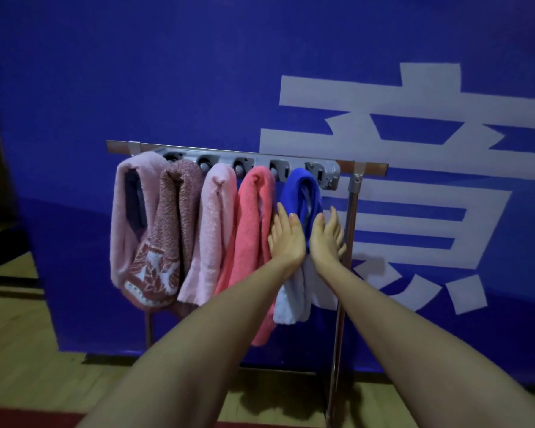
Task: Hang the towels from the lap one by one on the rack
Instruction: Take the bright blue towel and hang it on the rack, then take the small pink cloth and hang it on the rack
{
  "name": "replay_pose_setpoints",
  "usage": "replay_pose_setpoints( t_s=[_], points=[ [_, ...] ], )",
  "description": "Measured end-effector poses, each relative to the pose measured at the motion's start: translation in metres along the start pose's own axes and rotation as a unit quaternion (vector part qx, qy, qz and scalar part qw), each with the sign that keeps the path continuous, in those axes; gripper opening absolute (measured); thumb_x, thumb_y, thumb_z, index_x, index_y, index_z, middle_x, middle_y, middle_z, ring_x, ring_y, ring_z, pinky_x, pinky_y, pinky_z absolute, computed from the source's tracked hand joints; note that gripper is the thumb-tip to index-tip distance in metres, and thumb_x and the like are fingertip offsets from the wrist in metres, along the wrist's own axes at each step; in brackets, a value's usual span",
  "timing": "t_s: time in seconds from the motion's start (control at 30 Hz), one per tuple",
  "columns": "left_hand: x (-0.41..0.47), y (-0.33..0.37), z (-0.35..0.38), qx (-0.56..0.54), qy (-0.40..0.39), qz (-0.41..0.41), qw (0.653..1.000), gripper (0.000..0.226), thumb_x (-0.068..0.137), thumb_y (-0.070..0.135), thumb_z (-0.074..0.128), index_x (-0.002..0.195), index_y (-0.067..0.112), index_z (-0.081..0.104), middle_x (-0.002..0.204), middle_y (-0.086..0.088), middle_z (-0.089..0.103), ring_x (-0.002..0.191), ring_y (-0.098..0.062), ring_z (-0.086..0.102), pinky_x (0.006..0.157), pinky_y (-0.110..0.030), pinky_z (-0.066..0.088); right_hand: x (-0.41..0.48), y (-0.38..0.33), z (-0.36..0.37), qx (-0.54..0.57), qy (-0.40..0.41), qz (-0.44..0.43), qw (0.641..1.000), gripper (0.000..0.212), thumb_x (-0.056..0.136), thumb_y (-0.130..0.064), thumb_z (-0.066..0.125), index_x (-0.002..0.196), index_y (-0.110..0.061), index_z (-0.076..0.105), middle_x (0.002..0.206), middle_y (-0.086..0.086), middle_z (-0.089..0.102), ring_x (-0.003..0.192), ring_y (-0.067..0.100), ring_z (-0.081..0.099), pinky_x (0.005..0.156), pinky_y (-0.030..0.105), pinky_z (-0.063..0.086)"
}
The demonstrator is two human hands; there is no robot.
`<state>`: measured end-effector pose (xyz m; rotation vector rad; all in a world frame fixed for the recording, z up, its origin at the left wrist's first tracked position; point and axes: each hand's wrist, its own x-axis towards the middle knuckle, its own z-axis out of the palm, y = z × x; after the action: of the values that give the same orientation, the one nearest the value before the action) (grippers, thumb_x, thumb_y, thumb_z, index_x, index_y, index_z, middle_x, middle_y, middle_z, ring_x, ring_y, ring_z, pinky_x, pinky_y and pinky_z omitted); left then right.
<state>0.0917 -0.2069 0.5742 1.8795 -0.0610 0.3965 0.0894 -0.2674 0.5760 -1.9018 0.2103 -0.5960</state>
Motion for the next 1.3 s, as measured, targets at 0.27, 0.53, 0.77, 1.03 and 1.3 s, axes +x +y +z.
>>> replay_pose_setpoints(
  t_s=[0.27, 0.53, 0.77, 1.03, 1.3],
  points=[
    [-0.079, -0.052, -0.015, -0.008, 0.075, 0.001, 0.997, 0.040, 0.101, 0.023, 0.030, 0.139, 0.012, 0.035, 0.145, -0.007, 0.041, 0.134, -0.023, 0.035, 0.111, -0.034, 0.022, -0.101, 0.059, 0.006, -0.089, 0.129, -0.047, 0.986, 0.045, 0.093, -0.021, 0.049, 0.135, -0.009, 0.038, 0.142, 0.012, 0.037, 0.132, 0.029, 0.033, 0.106, 0.040, 0.021],
    [-0.146, -0.153, -0.028, 0.048, 0.029, -0.101, 0.993, 0.031, 0.099, 0.026, 0.030, 0.122, 0.012, 0.046, 0.129, -0.011, 0.054, 0.123, -0.029, 0.043, 0.101, -0.041, 0.027, -0.176, 0.158, 0.032, -0.164, 0.002, -0.020, 0.986, 0.043, 0.090, -0.017, 0.049, 0.131, -0.011, 0.038, 0.135, 0.011, 0.043, 0.128, 0.028, 0.035, 0.103, 0.039, 0.021],
    [-0.174, -0.273, -0.020, 0.163, -0.058, -0.149, 0.974, 0.030, 0.098, 0.026, 0.038, 0.116, 0.006, 0.049, 0.121, -0.015, 0.058, 0.116, -0.033, 0.050, 0.097, -0.040, 0.034, -0.209, 0.252, 0.056, -0.251, -0.150, 0.046, 0.955, 0.048, 0.085, -0.012, 0.052, 0.130, -0.013, 0.035, 0.129, 0.010, 0.046, 0.127, 0.028, 0.037, 0.103, 0.039, 0.023],
    [-0.238, -0.422, 0.025, 0.351, -0.289, -0.168, 0.875, 0.032, 0.093, 0.025, 0.046, 0.118, 0.006, 0.048, 0.123, -0.015, 0.054, 0.117, -0.033, 0.048, 0.094, -0.039, 0.036, -0.255, 0.392, 0.104, -0.334, -0.282, 0.202, 0.877, 0.046, 0.084, -0.021, 0.058, 0.126, -0.013, 0.039, 0.131, 0.012, 0.048, 0.126, 0.032, 0.041, 0.102, 0.038, 0.030],
    [-0.335, -0.551, 0.052, 0.351, -0.425, -0.300, 0.778, 0.038, 0.095, 0.021, 0.042, 0.130, 0.008, 0.044, 0.131, -0.017, 0.048, 0.120, -0.035, 0.047, 0.097, -0.038, 0.037, -0.325, 0.506, 0.123, -0.326, -0.462, 0.291, 0.772, 0.034, 0.095, -0.030, 0.047, 0.119, -0.008, 0.041, 0.127, 0.015, 0.052, 0.120, 0.031, 0.048, 0.095, 0.035, 0.033]
  ],
)
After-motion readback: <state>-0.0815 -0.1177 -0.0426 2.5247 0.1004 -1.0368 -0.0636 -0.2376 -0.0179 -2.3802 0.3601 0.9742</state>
